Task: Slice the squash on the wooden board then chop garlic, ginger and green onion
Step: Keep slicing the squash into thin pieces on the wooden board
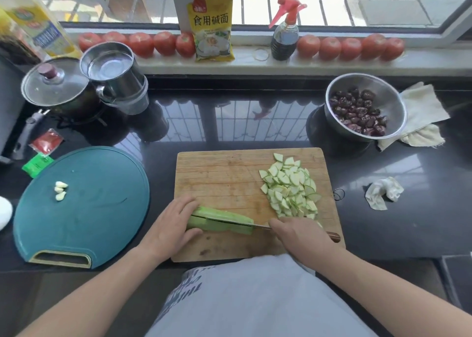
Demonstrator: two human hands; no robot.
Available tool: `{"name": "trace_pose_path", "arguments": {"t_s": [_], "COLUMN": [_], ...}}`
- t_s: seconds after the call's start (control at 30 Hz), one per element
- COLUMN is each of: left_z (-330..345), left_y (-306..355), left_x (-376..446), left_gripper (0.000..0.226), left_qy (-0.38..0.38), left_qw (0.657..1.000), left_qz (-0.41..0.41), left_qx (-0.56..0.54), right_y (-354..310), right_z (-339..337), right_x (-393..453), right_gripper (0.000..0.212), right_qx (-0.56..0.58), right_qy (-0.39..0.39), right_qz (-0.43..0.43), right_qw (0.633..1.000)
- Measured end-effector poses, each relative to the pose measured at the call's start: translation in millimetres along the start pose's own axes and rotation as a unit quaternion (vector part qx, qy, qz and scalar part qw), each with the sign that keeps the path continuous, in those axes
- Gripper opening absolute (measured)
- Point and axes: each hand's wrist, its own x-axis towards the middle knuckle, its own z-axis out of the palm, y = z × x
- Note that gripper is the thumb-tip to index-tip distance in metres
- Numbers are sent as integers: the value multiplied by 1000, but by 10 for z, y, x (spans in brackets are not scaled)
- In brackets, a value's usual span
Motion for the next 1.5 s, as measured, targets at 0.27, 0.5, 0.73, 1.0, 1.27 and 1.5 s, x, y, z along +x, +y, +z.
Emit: {"name": "trace_pose_path", "arguments": {"t_s": [0.27,0.5,0.73,1.0,1.27,1.5], "left_z": [-26,72,166,308,380,407], "left_y": [-49,219,574,828,813,808], "left_x": [9,-114,-90,300,539,561], "left_gripper": [69,55,46,53,49,49], "left_qy": [-13,13,29,53,46,73], "left_qw": [999,993,993,977,968,971], "left_qz": [14,-39,6,182,230,223], "left_qx": [37,110,117,98,89,50], "right_y": [181,236,-72,-295,-305,-481], "right_z": [-50,-8,32,119,11,-99], "right_x": [-483,-792,-234,-1,-132,-94], "right_gripper": [43,21,28,19,25,40], "right_qx": [6,204,268,161,175,127], "right_qy": [-7,65,61,39,87,60], "right_qz": [58,219,281,221,248,213], "right_qw": [998,952,919,961,949,967]}}
